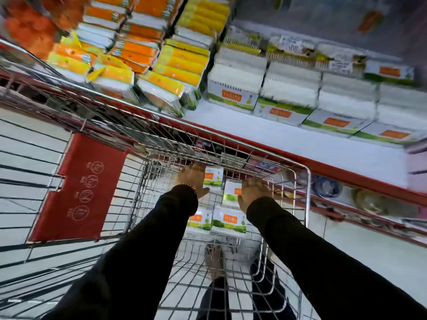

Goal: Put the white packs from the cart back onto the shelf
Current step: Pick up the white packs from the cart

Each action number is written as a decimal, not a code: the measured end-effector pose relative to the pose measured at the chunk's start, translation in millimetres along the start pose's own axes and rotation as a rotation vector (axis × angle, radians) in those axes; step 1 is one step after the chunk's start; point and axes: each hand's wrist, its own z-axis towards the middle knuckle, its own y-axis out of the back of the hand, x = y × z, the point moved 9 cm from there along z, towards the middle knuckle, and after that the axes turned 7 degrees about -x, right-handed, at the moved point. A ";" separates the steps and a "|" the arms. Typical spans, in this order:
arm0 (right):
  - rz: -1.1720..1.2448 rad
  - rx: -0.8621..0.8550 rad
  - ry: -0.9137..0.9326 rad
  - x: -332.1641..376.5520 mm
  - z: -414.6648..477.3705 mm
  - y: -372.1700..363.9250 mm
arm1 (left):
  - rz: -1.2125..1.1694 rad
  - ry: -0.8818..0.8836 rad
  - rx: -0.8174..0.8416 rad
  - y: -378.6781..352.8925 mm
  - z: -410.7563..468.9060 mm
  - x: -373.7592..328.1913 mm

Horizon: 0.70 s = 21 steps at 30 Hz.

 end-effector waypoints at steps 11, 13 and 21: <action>0.012 0.085 -0.018 -4.5 29.2 -9.3 | 0.118 -0.060 -0.007 -26.4 31.8 0.9; 0.053 0.037 -0.014 -4.7 27.9 -4.5 | 0.109 -0.032 -0.021 -23.9 26.3 0.7; 0.050 -0.121 0.046 4.0 -7.8 22.5 | -0.162 -0.008 -0.073 -4.3 -13.2 7.3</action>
